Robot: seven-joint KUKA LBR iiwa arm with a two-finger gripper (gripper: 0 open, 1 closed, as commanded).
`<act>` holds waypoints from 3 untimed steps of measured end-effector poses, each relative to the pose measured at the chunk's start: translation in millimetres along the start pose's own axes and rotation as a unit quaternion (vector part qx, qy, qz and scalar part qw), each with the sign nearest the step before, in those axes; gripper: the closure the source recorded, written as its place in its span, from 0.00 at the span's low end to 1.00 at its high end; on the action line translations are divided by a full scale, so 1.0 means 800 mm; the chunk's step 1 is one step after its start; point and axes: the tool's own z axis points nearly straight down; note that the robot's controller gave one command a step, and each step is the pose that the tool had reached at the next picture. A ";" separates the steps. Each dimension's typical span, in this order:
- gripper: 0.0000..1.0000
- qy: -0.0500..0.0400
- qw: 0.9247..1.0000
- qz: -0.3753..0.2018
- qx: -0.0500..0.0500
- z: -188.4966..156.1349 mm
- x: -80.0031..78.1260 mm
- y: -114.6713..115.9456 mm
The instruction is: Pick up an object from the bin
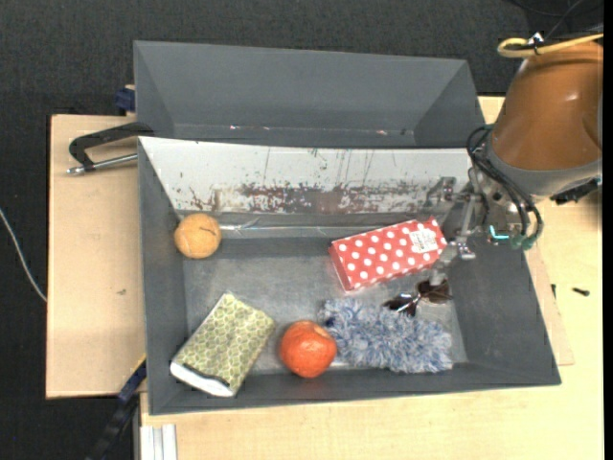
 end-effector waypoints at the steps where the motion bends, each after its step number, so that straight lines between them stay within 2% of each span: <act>1: 0.00 -0.006 1.000 -0.028 0.002 0.007 -0.002 0.007; 2: 0.00 -0.006 0.989 -0.150 0.001 0.079 0.000 0.048; 3: 0.00 -0.004 0.986 -0.166 0.000 0.129 -0.003 0.050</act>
Offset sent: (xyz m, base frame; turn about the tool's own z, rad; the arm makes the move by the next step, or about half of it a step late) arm -0.0036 0.0507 -0.0897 -0.4025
